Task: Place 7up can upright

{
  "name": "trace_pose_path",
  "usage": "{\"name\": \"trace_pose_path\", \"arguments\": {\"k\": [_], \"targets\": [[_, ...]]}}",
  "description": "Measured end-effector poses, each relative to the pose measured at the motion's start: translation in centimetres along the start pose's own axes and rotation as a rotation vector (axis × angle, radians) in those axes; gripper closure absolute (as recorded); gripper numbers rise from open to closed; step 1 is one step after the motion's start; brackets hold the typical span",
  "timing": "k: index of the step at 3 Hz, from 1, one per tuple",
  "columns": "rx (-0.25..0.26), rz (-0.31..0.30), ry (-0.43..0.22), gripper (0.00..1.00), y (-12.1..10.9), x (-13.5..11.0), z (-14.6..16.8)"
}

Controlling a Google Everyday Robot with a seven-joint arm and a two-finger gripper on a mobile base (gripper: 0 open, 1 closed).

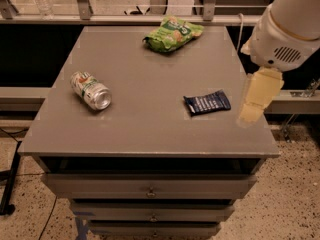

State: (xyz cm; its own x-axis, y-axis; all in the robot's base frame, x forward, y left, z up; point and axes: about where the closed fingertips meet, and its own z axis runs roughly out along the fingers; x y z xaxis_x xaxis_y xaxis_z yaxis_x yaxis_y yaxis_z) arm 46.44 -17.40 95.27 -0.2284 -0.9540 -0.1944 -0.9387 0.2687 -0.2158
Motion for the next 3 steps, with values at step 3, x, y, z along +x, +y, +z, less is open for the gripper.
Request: {"name": "trace_pose_path", "arguments": {"k": [3], "targets": [[0.022, 0.1, -0.01, 0.0, -1.11, -3.09, 2.33]]}}
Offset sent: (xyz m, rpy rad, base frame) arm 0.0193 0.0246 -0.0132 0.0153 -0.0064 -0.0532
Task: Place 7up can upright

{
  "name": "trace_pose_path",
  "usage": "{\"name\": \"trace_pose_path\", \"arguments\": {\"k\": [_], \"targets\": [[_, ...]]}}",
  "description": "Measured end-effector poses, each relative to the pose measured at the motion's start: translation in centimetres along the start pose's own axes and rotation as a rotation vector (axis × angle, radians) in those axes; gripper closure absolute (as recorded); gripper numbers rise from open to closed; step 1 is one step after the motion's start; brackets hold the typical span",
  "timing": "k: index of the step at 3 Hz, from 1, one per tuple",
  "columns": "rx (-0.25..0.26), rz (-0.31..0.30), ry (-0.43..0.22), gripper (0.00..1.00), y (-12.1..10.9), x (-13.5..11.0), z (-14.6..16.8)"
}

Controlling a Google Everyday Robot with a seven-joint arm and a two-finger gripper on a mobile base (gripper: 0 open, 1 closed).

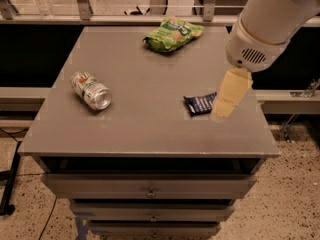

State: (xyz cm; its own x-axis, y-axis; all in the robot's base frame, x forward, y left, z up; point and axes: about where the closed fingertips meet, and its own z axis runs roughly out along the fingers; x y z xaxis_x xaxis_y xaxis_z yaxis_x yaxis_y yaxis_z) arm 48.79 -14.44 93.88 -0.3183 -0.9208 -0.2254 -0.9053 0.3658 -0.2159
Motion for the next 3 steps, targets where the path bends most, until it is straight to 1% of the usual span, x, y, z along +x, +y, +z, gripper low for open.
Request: {"name": "trace_pose_path", "arguments": {"k": [1, 2, 3], "targets": [[-0.004, 0.006, -0.022, 0.0, 0.1, -0.4, -0.1], [-0.022, 0.0, -0.042, 0.0, 0.4, -3.6, 0.0], [-0.048, 0.002, -0.043, 0.0, 1.2, -8.5, 0.4]]}}
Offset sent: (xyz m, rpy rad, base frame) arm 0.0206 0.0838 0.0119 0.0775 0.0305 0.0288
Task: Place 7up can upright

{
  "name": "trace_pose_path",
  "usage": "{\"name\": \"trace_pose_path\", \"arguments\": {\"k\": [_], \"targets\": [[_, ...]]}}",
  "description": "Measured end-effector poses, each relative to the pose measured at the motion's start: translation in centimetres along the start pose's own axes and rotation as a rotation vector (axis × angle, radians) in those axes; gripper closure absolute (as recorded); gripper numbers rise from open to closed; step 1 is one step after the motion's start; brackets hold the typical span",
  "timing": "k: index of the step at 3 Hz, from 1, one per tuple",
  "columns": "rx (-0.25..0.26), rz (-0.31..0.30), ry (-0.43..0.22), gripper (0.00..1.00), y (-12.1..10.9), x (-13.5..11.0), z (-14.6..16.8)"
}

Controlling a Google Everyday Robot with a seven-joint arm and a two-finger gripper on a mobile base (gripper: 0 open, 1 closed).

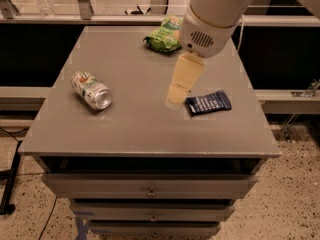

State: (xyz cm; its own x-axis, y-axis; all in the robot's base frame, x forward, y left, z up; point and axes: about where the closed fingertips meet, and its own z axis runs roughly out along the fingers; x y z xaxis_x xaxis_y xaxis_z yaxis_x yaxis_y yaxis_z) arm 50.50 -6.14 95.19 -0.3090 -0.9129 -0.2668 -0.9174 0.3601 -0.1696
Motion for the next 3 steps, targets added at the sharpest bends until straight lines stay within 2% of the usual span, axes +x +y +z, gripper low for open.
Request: {"name": "trace_pose_path", "arguments": {"k": [2, 3], "targets": [[-0.023, 0.084, 0.038, 0.0, 1.4, -8.8, 4.2], [-0.016, 0.138, 0.064, 0.0, 1.3, -12.1, 6.5]]}}
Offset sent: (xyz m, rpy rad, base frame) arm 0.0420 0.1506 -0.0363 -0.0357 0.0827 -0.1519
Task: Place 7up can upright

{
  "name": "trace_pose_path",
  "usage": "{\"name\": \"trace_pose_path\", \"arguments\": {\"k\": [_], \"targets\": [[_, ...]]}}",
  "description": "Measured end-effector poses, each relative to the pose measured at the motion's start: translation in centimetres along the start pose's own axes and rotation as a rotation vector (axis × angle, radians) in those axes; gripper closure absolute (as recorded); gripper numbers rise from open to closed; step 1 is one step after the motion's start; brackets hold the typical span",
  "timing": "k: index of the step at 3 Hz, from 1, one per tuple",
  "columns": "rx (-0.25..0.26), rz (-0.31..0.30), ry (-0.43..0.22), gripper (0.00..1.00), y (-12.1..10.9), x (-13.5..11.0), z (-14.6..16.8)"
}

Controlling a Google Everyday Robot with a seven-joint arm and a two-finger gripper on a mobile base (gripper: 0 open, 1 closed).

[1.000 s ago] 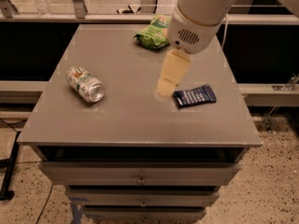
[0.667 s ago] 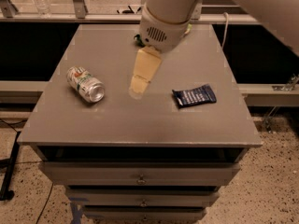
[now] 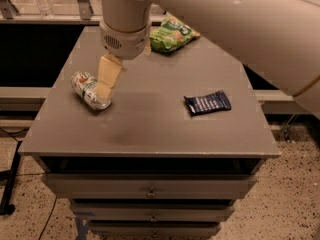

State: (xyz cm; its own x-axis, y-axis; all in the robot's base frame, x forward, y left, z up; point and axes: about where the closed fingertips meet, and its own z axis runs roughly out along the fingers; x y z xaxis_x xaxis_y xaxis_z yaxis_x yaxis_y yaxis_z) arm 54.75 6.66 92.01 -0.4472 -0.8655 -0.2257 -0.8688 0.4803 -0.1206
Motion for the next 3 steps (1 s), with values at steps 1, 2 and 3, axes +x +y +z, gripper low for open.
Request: {"name": "trace_pose_path", "arguments": {"k": [1, 2, 3], "targets": [[0.01, 0.045, 0.015, 0.0, 0.5, -3.4, 1.3], [-0.003, 0.054, 0.012, 0.0, 1.4, -6.2, 2.3], [-0.026, 0.036, 0.012, 0.0, 3.2, -8.2, 3.3]]}}
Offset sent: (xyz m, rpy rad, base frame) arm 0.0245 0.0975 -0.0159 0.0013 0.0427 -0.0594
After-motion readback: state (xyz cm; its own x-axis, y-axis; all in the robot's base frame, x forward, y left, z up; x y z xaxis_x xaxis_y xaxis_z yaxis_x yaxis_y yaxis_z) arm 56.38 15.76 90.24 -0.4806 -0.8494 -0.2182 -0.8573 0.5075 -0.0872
